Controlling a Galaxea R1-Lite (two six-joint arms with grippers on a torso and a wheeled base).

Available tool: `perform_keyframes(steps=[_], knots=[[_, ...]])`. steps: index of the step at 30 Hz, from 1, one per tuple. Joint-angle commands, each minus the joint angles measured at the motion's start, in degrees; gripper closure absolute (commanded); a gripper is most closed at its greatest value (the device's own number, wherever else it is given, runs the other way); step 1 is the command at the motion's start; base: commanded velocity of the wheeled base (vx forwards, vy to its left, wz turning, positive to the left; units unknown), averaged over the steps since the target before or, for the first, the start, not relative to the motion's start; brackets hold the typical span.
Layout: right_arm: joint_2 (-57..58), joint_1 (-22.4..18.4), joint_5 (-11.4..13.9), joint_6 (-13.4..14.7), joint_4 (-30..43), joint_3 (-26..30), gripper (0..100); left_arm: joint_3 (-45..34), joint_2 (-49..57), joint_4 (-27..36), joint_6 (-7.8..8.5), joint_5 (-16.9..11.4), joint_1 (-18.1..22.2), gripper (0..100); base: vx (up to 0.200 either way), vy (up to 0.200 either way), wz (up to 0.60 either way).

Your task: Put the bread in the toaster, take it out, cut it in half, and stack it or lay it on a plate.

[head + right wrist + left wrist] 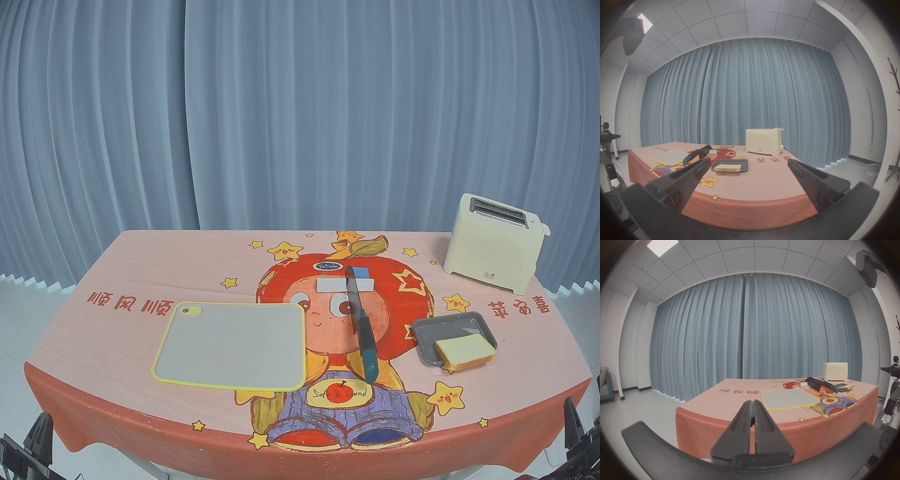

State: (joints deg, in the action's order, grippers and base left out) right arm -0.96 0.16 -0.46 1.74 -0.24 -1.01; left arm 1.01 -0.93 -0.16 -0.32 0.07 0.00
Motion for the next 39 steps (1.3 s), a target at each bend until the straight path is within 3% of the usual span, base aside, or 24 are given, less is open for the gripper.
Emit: perform_keyframes(steps=[1,39], knots=[[0.96,-0.16,0.11,-0.42,-0.02,1.01,0,-1.01,0.84,-0.02,-0.03,0.01,0.0,100,0.0,0.0,0.0],[0.96,-0.16,-0.77,-0.16,0.07,1.01,0,-1.01,0.84,-0.02,-0.03,0.01,0.0,100,0.0,0.0,0.0]])
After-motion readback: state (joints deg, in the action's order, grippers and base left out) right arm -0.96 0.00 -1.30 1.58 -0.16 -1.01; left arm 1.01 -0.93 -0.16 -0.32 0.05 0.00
